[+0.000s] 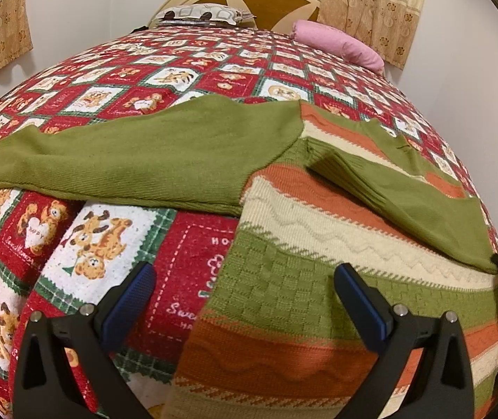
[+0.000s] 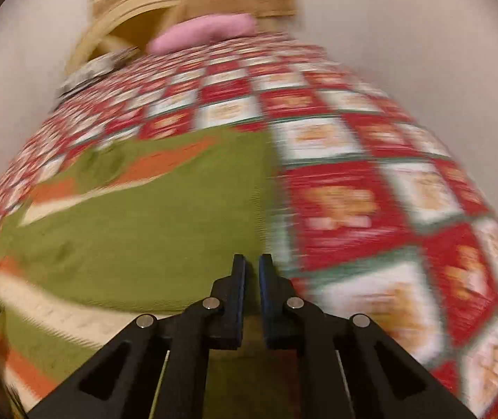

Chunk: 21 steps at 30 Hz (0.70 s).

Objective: Fold small clothes
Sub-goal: 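Move the left gripper to the other green sleeve cuff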

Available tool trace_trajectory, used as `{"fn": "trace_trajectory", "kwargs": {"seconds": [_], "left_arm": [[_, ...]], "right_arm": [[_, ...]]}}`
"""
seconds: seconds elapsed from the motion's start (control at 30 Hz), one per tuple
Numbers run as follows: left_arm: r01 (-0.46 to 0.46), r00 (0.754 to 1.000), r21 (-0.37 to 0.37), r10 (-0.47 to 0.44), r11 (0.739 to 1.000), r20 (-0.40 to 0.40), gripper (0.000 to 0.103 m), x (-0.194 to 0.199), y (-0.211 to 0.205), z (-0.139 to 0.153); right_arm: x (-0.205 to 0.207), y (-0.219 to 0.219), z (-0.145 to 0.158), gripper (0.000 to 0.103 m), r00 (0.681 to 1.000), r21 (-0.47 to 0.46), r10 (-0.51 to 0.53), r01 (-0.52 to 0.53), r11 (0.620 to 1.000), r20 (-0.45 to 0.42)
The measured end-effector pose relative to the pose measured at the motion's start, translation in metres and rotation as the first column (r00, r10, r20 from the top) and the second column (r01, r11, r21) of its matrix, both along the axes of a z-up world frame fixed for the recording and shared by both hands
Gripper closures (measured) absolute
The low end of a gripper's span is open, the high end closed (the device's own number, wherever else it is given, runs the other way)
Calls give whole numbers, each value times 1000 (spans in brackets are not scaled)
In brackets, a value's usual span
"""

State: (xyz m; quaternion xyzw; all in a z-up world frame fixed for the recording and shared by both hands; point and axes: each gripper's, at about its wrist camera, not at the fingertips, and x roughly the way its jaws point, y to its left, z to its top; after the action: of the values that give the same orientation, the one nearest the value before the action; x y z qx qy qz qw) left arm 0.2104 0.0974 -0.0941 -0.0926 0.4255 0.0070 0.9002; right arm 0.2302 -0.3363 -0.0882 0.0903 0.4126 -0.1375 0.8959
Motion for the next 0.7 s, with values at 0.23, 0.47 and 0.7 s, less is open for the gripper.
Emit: {"fn": "trace_trajectory", "kwargs": {"seconds": [0.23,0.47,0.7], "left_arm": [[1,1000,5,-1,1000,-1,0,0,0,-1],[0,1000,12,0,1000,-4,0,0,1,-1],[2,1000,13,-1,1000,-5,0,0,0,-1]], "right_arm": [[-34,-22,16,91,989,26,-89,87,996,117],[-13,48,26,84,983,15,142,-145,989,116],[-2,69,-12,54,987,-49,162,-161,986,17]]}}
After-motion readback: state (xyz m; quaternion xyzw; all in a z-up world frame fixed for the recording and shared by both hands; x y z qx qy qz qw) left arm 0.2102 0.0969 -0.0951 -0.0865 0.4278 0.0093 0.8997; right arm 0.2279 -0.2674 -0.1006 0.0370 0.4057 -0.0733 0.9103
